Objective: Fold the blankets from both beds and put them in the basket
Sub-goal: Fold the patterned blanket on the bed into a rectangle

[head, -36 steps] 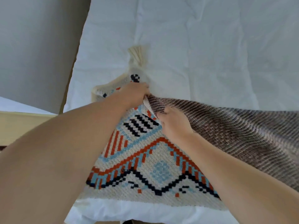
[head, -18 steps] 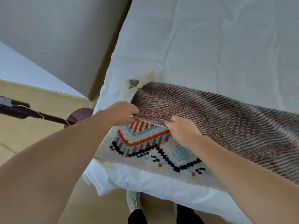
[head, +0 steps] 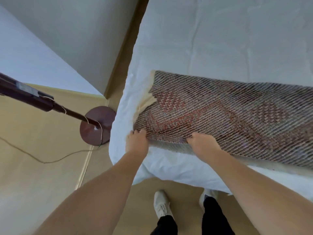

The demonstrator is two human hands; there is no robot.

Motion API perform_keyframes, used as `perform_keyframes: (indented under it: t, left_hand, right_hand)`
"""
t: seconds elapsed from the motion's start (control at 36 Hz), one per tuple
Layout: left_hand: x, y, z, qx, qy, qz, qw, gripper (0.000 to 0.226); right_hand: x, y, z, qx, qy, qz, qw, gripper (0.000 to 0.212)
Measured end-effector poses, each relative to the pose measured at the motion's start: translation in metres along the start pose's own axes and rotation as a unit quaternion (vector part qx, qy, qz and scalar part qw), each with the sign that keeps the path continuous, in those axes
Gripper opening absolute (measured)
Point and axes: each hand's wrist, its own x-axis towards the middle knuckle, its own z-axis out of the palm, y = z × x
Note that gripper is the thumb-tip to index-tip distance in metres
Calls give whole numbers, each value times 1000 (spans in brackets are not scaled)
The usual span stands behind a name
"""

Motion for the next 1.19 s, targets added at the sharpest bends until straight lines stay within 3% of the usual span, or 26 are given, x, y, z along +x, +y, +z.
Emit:
perform_keyframes:
  t: [0.11,0.28,0.39,0.5,0.72,0.92,1.19]
  left_hand:
    - [3,-8,13,41,-10,17,999,17]
    - [-4,10,13,127,2,10,992,41]
    - [-6,45,15,105,30,109,988,48]
    - [-13,106,25,29,-23,229,973,48]
    - [-36,228,80,89,-69,347,931,60]
    - [-58,317,128,135,-57,321,936,67]
    - [-75,385,135,172,-92,264,945,59]
  right_hand:
    - [-8,-6,23,39,-2,20,999,52]
    - [-13,-6,36,66,7,2,998,36]
    - [-27,12,42,81,39,8,996,38]
    - [-55,56,58,78,54,72,993,45]
    - [-122,178,113,69,26,235,969,70]
    - [-182,276,171,69,0,279,958,68]
    - [-209,349,192,68,-14,144,987,61]
